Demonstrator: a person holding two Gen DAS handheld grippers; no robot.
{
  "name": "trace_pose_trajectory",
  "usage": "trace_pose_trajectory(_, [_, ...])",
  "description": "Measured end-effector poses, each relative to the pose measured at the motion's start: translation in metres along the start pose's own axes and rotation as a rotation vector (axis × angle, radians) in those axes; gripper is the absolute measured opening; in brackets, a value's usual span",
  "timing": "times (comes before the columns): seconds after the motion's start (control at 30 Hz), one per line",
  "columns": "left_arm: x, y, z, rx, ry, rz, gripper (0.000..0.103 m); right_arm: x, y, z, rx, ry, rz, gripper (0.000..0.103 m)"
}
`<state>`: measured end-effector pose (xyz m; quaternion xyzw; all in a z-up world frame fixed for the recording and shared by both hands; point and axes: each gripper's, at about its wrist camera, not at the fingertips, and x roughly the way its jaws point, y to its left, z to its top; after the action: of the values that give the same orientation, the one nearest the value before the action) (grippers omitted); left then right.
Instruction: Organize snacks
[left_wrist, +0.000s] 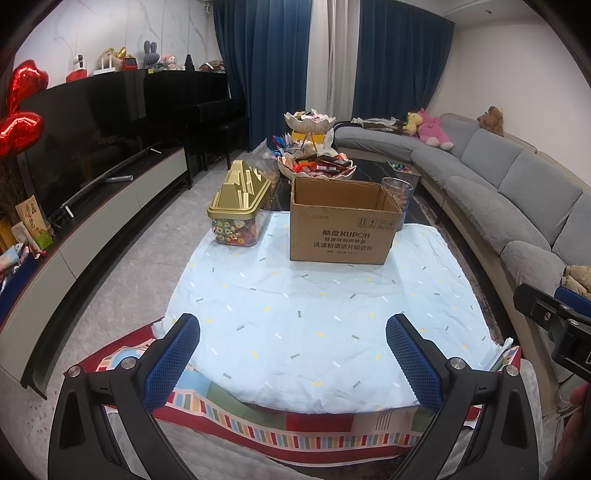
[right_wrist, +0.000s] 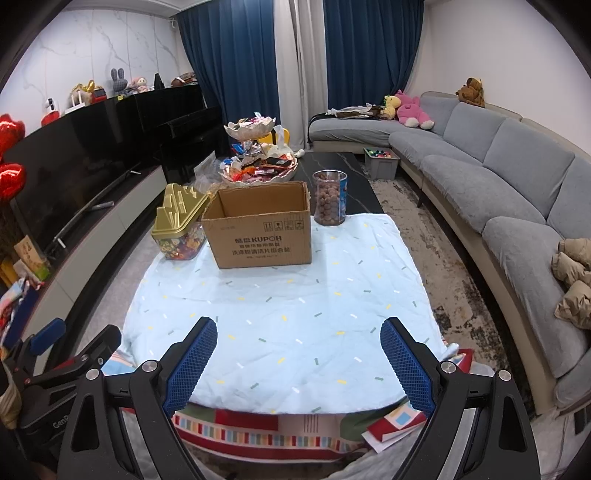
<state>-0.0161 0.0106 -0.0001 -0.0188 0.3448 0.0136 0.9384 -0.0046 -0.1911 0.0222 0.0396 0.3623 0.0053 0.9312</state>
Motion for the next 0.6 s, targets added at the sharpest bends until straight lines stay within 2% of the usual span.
trace_pose_trajectory(0.6, [-0.0003, 0.0000, -0.0009, 0.000, -0.007, 0.002, 0.103, 0.0001, -0.0001, -0.0001, 0.000, 0.000, 0.000, 0.091])
